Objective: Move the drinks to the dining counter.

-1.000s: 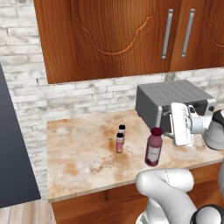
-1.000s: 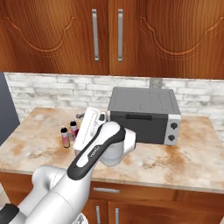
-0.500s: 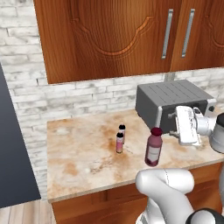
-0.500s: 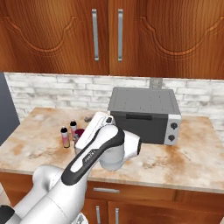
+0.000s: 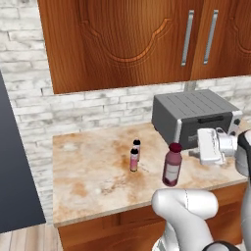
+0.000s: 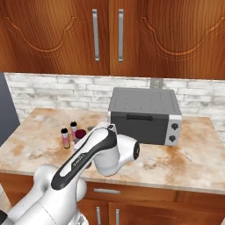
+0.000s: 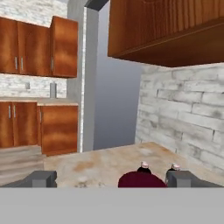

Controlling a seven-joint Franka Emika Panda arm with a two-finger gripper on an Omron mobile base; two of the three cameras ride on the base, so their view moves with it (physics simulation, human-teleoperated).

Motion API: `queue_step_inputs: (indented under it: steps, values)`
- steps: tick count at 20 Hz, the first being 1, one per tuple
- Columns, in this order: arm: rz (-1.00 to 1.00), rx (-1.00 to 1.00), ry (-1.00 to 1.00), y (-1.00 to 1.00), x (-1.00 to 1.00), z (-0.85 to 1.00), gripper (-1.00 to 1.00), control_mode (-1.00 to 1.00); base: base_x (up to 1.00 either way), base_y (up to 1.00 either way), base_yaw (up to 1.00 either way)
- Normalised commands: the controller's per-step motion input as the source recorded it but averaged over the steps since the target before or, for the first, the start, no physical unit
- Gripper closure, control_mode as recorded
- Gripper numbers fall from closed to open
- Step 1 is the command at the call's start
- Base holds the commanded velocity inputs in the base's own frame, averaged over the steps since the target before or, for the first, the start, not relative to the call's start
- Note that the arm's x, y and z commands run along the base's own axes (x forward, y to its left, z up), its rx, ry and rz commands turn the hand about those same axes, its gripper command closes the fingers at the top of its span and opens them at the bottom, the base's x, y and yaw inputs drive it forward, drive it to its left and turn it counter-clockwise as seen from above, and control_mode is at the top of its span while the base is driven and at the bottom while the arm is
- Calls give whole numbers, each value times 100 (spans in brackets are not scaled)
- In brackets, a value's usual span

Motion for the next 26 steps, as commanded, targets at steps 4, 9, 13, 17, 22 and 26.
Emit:
queue_step_inputs:
  steps: [4, 9, 13, 17, 22, 26]
  values:
    - [-2, 0, 12, 0, 0, -19, -100, -100, 0, 0, 0]
    - [-2, 0, 7, 0, 5, -18, -100, -100, 0, 0, 0]
    - [-2, 0, 6, 0, 22, -18, -100, -100, 0, 0, 0]
    - [-1, 0, 7, 0, 37, -15, -100, -100, 0, 0, 0]
    - [-1, 0, 6, 0, 38, -13, -100, -100, 0, 0, 0]
    - [0, 0, 3, 0, 8, -8, -100, -100, 0, 0, 0]
